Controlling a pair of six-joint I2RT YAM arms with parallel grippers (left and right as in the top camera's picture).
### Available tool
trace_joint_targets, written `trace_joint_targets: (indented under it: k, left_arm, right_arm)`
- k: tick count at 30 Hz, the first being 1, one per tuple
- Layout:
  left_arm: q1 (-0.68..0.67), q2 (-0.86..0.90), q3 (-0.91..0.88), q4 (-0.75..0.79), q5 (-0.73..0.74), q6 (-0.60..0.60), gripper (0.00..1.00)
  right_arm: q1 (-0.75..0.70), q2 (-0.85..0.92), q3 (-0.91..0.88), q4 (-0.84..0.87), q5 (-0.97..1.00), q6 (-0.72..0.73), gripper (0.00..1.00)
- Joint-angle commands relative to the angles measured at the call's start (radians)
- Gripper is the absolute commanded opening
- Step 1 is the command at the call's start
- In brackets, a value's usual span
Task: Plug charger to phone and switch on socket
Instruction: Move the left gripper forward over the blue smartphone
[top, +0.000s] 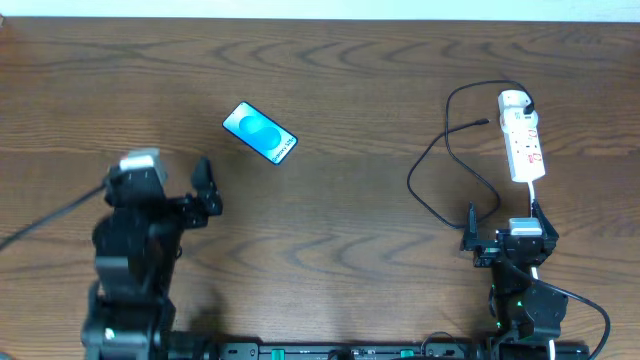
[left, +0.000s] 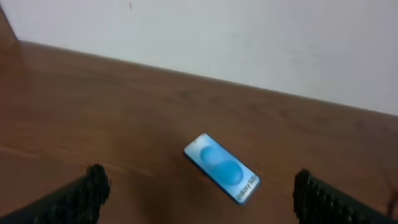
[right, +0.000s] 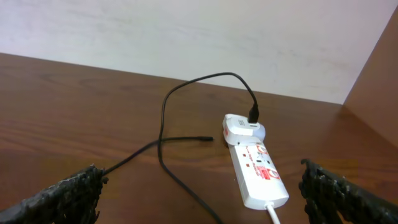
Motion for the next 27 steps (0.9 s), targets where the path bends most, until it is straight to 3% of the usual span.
trace_joint_targets:
  k: [1, 7, 11, 12, 17, 20, 27]
  left_arm:
    - [0.003, 0.135, 0.18, -0.105, 0.042, -0.089, 0.96]
    - [0.003, 0.331, 0.442, -0.301, 0.182, -0.09, 0.96]
    - [0.003, 0.394, 0.476, -0.344, 0.372, -0.076, 0.96]
    - [0.003, 0.414, 0.476, -0.421, 0.404, -0.076, 0.96]
    - [0.003, 0.483, 0.476, -0.493, 0.416, -0.078, 0.96]
    - [0.003, 0.509, 0.48, -0.482, 0.394, -0.166, 0.96]
    - [0.003, 0.609, 0.577, -0.477, 0.183, -0.387, 0.96]
  right_arm:
    - [0.005, -0.006, -0.002, -0.003, -0.009, -0.004, 0.99]
    - [0.005, -0.006, -0.001, -0.004, -0.009, -0.004, 0.99]
    - [0.005, -0.006, -0.002, -0.003, -0.009, -0.004, 0.99]
    - [0.005, -0.006, -0.001, -0.004, -0.009, -0.004, 0.99]
    - [0.005, -0.006, -0.002, -0.004, -0.009, -0.004, 0.99]
    - [0.005, -0.006, -0.001, -0.004, -0.009, -0.004, 0.99]
    - [0.005, -0.006, -0.001, -0.003, -0.009, -0.004, 0.99]
